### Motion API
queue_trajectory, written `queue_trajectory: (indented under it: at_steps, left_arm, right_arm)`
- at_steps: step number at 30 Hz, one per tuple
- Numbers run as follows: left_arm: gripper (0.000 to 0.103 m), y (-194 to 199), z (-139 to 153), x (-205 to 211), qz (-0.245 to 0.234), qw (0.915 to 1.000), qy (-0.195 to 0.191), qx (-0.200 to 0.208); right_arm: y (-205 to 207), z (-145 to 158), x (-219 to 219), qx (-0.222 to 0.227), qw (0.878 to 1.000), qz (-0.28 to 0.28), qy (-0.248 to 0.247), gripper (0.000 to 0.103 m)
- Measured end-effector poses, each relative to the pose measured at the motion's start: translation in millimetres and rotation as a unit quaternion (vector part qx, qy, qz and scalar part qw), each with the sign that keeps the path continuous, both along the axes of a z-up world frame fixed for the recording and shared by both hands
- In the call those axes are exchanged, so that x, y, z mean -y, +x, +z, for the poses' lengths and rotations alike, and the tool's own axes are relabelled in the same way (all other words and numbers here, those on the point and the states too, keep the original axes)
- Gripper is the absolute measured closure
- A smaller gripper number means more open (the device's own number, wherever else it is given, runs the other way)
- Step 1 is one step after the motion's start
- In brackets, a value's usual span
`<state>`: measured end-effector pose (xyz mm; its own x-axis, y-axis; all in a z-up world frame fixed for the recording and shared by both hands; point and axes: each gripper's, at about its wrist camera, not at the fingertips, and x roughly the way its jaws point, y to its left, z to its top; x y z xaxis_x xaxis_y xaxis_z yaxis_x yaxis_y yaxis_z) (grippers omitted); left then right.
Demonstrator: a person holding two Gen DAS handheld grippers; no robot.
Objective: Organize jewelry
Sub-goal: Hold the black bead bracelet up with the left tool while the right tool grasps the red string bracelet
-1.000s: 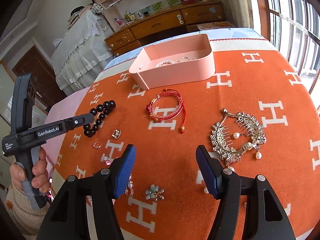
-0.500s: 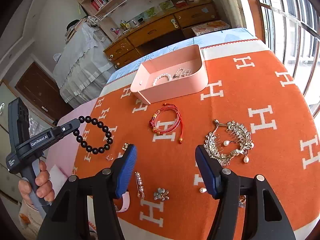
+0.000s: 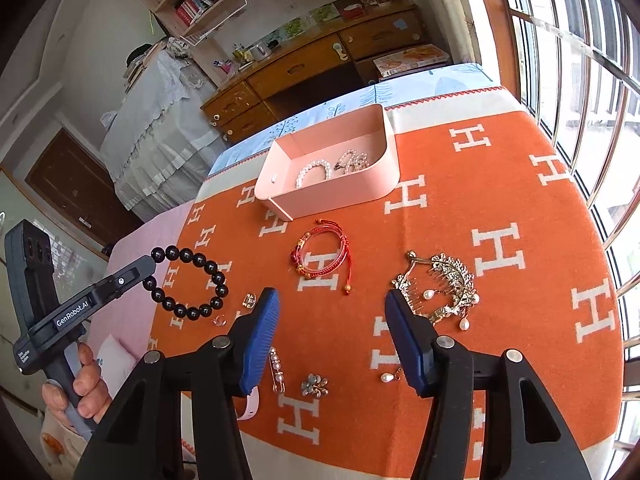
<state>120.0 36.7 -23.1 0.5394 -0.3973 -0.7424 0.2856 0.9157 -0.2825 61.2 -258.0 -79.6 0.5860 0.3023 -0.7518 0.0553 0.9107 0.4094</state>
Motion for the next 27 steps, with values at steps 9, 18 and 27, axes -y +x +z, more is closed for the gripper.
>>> queue_trajectory:
  at_steps: [9, 18, 27]
  left_arm:
    - [0.091, -8.5, 13.7, 11.3, -0.019, 0.9997, -0.01, 0.013]
    - [0.091, -13.8, 27.0, 17.2, -0.026, 0.9991, -0.02, 0.025]
    - [0.091, -11.1, 19.6, 20.0, -0.028, 0.9992, -0.023, 0.015]
  right_arm:
    - [-1.2, 22.0, 13.7, 0.013, 1.0, -0.019, -0.01, 0.053]
    - [7.2, 17.5, 45.9, -0.011, 0.998, -0.053, -0.021, 0.053]
    - [13.6, -24.1, 61.9, -0.085, 0.993, -0.071, 0.032, 0.053]
